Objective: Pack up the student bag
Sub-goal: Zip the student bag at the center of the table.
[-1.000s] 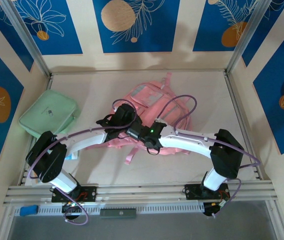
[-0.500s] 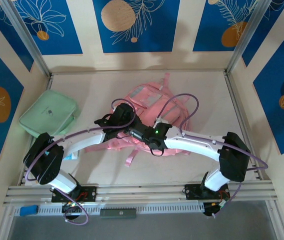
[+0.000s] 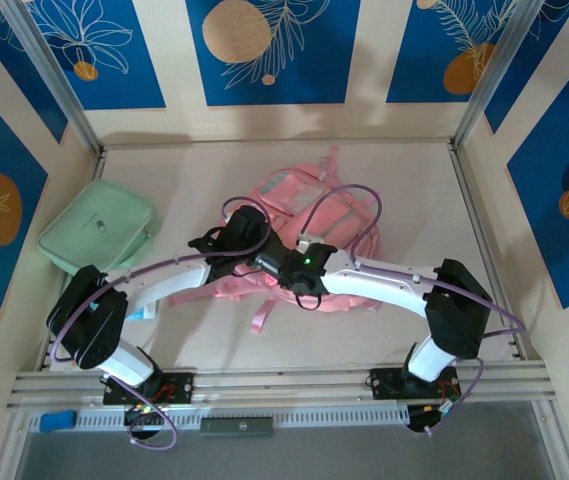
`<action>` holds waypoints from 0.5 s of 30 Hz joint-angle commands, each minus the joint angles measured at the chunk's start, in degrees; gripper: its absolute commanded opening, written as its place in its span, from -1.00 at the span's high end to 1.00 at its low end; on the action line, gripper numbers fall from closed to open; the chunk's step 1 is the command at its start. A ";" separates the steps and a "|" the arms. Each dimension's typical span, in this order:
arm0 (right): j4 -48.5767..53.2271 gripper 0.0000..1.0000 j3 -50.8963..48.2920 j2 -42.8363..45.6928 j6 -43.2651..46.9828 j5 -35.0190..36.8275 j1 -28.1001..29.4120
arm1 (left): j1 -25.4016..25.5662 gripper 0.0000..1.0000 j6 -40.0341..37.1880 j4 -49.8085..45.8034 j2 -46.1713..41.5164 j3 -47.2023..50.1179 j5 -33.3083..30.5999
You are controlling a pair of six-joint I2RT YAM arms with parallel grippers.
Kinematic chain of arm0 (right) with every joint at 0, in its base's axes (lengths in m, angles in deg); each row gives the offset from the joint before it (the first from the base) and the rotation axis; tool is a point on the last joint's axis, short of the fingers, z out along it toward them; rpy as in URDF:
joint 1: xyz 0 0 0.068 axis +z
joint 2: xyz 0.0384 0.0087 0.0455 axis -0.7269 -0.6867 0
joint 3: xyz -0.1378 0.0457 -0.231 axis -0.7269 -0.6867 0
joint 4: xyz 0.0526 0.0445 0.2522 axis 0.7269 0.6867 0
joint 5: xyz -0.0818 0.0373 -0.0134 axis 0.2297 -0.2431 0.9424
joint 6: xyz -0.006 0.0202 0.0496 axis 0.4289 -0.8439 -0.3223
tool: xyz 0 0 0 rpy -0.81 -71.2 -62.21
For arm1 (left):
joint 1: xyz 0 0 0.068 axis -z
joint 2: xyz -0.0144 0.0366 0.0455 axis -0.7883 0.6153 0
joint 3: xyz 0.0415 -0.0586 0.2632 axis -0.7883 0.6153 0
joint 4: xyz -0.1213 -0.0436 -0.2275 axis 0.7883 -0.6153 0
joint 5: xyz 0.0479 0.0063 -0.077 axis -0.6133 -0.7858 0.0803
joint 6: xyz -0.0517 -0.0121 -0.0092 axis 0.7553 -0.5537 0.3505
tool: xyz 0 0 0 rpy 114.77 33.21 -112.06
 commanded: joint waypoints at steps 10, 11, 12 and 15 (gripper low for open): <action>3.60 0.78 -1.67 1.69 6.64 -1.89 -0.44 | -3.69 1.00 -3.76 -0.65 -3.09 -2.63 -0.33; 3.56 0.82 -2.26 2.52 8.57 -2.29 -0.51 | -4.14 1.00 -4.42 -1.65 -3.15 -2.91 -0.35; 3.84 0.84 -2.73 3.39 10.21 -2.33 -0.64 | -4.79 1.00 -4.98 -2.33 -3.15 -3.06 -0.19; 4.16 0.92 -4.69 6.54 16.10 -3.06 -1.99 | -6.41 1.00 -6.48 -2.92 -3.09 -3.07 1.14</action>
